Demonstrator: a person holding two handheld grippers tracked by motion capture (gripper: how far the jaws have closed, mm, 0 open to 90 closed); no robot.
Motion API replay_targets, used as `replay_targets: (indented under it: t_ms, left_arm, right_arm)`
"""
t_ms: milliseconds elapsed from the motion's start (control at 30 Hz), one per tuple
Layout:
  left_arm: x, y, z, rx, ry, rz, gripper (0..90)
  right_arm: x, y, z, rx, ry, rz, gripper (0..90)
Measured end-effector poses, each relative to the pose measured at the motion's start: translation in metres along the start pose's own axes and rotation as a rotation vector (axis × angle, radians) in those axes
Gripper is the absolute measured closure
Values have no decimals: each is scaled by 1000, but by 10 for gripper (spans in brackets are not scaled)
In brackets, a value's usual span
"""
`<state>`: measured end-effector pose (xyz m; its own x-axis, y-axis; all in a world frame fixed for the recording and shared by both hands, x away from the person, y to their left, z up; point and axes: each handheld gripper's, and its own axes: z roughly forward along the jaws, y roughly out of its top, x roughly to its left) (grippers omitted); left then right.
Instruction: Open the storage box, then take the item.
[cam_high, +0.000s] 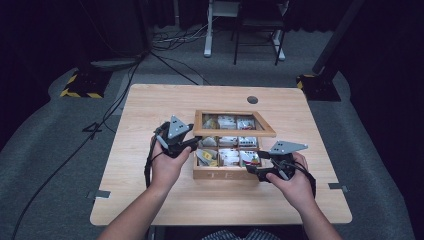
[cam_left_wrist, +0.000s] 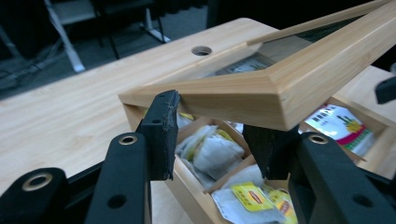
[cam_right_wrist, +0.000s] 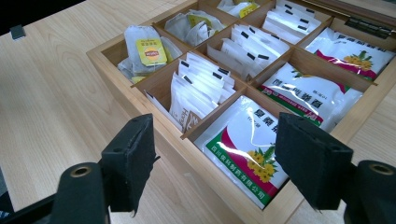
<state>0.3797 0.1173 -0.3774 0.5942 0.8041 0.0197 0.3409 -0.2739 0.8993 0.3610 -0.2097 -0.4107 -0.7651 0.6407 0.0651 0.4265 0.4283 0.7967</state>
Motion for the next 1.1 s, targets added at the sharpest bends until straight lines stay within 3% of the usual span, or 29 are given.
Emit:
replay_targets:
  t_ms: [367,833,1100]
  left_arm:
    - [3,17,-4,-49,14,0,572]
    - [10,31,-3,-3,-4,8,568]
    - [11,31,-3,2,-14,0,563]
  right_arm:
    - [8,12,4,6,15,-33,297]
    - [23,36,22,8,40,-86,318]
    - [33,54,42,1,78,-80,403]
